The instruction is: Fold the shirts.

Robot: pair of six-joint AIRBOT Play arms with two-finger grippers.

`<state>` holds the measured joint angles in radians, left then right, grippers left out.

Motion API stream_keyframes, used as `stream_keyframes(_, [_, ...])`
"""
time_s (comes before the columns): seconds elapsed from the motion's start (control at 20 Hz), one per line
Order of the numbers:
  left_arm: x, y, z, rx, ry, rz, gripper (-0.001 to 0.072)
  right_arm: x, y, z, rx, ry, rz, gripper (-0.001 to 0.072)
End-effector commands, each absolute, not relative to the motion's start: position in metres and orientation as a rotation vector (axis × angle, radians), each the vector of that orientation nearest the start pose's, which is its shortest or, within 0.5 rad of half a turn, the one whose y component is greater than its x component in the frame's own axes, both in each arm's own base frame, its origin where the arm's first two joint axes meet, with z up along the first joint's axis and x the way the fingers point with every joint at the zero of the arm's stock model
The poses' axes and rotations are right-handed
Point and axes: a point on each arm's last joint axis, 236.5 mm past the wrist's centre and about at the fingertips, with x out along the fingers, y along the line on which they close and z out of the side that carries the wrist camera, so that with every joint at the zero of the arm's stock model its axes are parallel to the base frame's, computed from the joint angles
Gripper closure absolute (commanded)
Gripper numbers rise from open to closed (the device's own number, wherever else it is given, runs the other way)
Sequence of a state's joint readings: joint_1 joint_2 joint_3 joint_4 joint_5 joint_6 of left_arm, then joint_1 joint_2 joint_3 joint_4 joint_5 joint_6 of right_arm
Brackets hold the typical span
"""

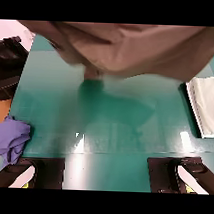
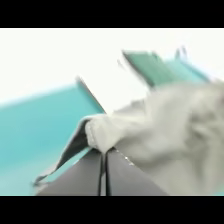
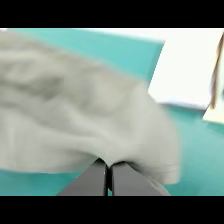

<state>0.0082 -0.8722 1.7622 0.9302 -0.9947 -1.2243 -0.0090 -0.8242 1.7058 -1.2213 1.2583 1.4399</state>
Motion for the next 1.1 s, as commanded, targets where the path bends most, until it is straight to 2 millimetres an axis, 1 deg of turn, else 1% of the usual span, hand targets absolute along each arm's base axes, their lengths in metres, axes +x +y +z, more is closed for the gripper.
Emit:
stream_keyframes(0.0, [0.21,-0.093,0.563,0.076,-0.257,-0.4,0.0683,0.258,0.06,0.452,-0.003,0.232,0.26,0.0698])
stream_keyframes(0.1, [0.188,-0.085,0.578,0.097,-0.312,-0.358,0.0683,0.25,0.05,0.458,-0.021,0.242,0.218,0.0698])
stream_keyframes(0.15, [0.186,-0.079,0.582,0.1,-0.32,-0.326,0.0683,0.249,0.047,0.459,-0.022,0.257,0.207,0.0698])
stream_keyframes(0.2, [0.188,-0.071,0.582,0.104,-0.317,-0.29,0.0683,0.249,0.047,0.458,-0.026,0.278,0.207,0.0698])
stream_keyframes(0.25, [0.197,-0.063,0.578,0.096,-0.296,-0.259,0.0684,0.252,0.047,0.455,-0.025,0.305,0.21,0.0698])
stream_keyframes(0.3, [0.21,-0.058,0.57,0.096,-0.258,-0.238,0.0683,0.259,0.047,0.446,-0.016,0.342,0.211,0.0698])
stream_keyframes(0.35, [0.23,-0.055,0.556,0.104,-0.199,-0.228,0.0684,0.268,0.048,0.434,-0.002,0.387,0.212,0.0698])
stream_keyframes(0.4, [0.257,-0.056,0.537,0.102,-0.119,-0.235,0.0684,0.278,0.048,0.413,0.017,0.455,0.21,0.0698])
stream_keyframes(0.45, [0.286,-0.056,0.515,0.091,-0.034,-0.244,0.0683,0.287,0.048,0.389,0.034,0.537,0.208,0.0698])
stream_keyframes(0.55, [0.353,-0.057,0.457,0.068,0.161,-0.262,0.0682,0.308,0.048,0.328,0.075,0.725,0.199,0.0698])
stream_keyframes(0.6, [0.386,-0.059,0.424,0.048,0.258,-0.277,0.0682,0.318,0.047,0.293,0.092,0.823,0.193,0.0698])
stream_keyframes(0.65, [0.42,-0.061,0.384,0.028,0.365,-0.294,0.0682,0.326,0.047,0.258,0.105,0.92,0.19,0.0698])
stream_keyframes(0.7, [0.45,-0.067,0.341,-0.003,0.473,-0.326,0.0682,0.332,0.047,0.22,0.118,1.025,0.186,0.0698])
stream_keyframes(0.8, [0.499,-0.074,0.258,-0.06,0.654,-0.361,0.0682,0.345,0.047,0.149,0.146,1.195,0.172,0.0698])
stream_keyframes(0.85, [0.52,-0.075,0.213,-0.087,0.743,-0.365,0.0682,0.355,0.047,0.119,0.159,1.248,0.163,0.0698])
stream_keyframes(0.9, [0.533,-0.078,0.17,-0.13,0.834,-0.365,0.0682,0.365,0.047,0.095,0.171,1.277,0.156,0.0698])
stream_keyframes(0.95, [0.541,-0.079,0.136,-0.158,0.905,-0.368,0.0682,0.378,0.046,0.074,0.181,1.291,0.147,0.0698])
stream_keyframes(1.0, [0.545,-0.08,0.105,-0.173,0.97,-0.368,0.0682,0.389,0.046,0.06,0.189,1.295,0.139,0.0697])
stream_keyframes(1.05, [0.547,-0.08,0.085,-0.185,1.015,-0.366,0.0681,0.399,0.046,0.048,0.194,1.296,0.134,0.0697])
